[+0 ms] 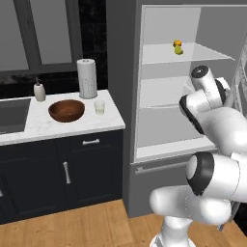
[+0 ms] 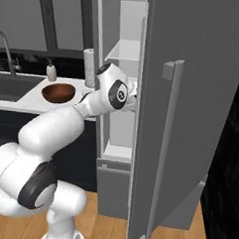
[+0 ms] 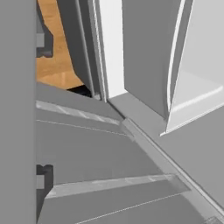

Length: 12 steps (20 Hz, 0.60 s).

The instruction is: Grab a lemon wedge from the fridge and one ice cube from the ice bowl, and put them in the glass of lemonade.

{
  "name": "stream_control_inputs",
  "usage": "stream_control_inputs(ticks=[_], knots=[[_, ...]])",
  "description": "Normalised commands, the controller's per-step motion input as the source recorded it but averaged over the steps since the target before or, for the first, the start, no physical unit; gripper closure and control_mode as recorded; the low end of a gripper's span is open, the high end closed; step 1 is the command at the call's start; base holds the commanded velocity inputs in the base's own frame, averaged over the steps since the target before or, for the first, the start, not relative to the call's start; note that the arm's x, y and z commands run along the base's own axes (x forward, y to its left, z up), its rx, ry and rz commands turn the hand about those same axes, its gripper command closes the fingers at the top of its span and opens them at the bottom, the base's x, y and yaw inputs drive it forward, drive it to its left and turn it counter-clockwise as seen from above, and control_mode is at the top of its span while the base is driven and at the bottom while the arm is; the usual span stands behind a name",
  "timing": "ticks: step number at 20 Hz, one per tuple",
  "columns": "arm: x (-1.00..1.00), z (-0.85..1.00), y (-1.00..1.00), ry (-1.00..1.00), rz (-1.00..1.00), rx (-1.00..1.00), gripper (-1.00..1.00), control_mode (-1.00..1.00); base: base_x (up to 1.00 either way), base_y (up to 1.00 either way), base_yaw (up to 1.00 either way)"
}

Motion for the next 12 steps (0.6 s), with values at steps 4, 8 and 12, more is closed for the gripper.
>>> stream_control_inputs(ticks=[4,8,12], knots=[[0.68,-0.04,-1.0,0.29,-0.04,-0.05,-1.0,-1.0,0.0,0.0,0.0],[-0.28,-0.16,-1.0,0.2,-0.17,0.0,-1.0,-1.0,0.0,0.0,0.0],[-0.72,-0.3,-1.0,0.06,-0.17,0.0,-1.0,-1.0,0.0,0.0,0.0]])
